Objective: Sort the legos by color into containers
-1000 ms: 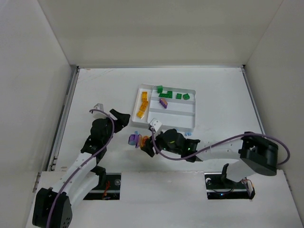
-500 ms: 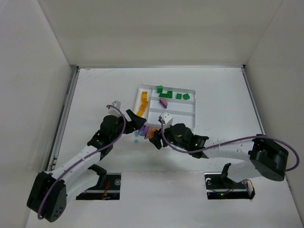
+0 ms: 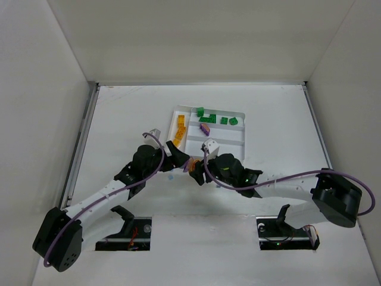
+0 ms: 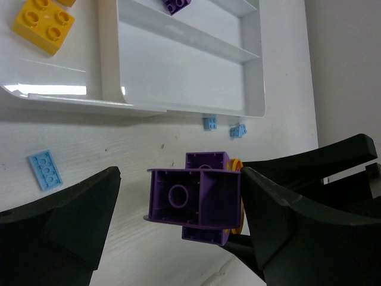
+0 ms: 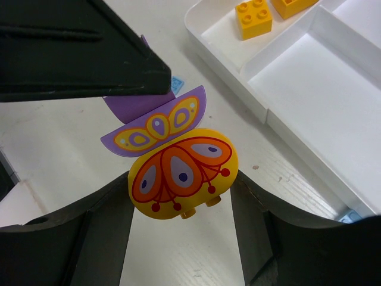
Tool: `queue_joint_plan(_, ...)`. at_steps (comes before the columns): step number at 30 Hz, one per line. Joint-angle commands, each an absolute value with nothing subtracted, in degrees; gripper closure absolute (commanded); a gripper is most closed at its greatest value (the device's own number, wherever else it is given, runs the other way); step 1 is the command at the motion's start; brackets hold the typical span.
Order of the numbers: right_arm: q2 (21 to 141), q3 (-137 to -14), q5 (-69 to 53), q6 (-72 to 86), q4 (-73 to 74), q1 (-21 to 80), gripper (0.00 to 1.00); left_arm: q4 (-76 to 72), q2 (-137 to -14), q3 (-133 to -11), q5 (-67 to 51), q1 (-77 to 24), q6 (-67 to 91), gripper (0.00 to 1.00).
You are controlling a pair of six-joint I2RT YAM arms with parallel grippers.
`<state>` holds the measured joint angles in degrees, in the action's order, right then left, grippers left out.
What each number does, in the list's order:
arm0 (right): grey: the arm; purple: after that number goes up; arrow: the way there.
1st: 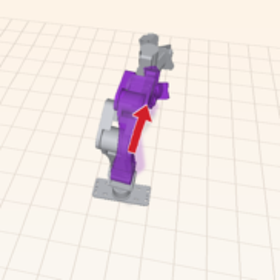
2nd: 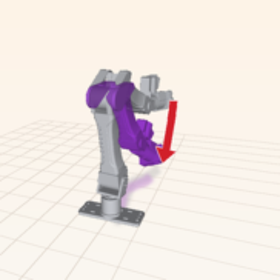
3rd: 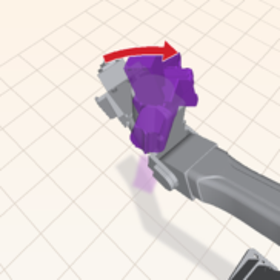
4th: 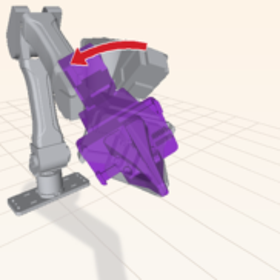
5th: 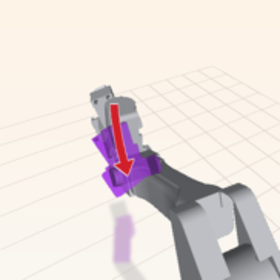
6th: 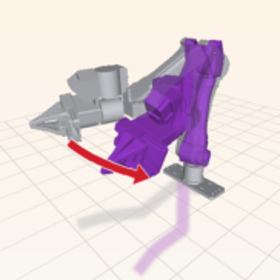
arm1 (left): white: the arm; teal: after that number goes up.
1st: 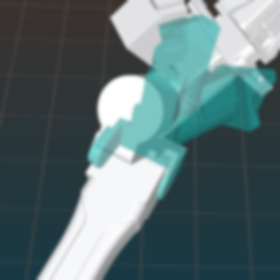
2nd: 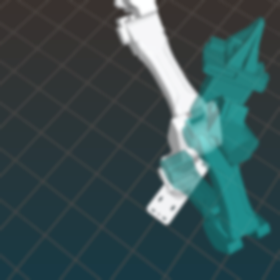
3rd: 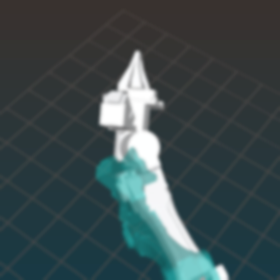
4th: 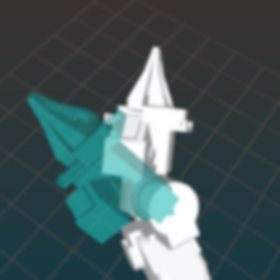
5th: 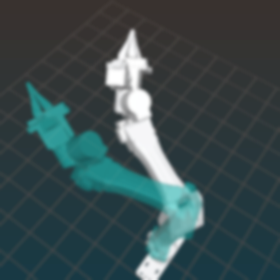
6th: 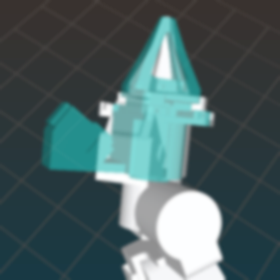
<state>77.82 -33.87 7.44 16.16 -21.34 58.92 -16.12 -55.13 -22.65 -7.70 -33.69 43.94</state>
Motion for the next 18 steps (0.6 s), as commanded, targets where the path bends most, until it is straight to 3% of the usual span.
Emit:
queue_joint_plan(1,77.1,-34.0,9.1,16.7,-24.0,58.5,0.57,-14.6,-54.5,-25.0,-7.6,-34.0,43.2,0.21)
queue_joint_plan(9,77.8,-34.7,9.2,16.7,-24.6,58.6,0.56,-14.7,-56.0,-25.6,-8.2,-35.1,43.3,0.26)
queue_joint_plan(18,78.5,-34.8,9.4,16.9,-25.6,58.6,0.56,-16.3,-57.2,-26.4,-8.4,-36.2,44.7,0.41)
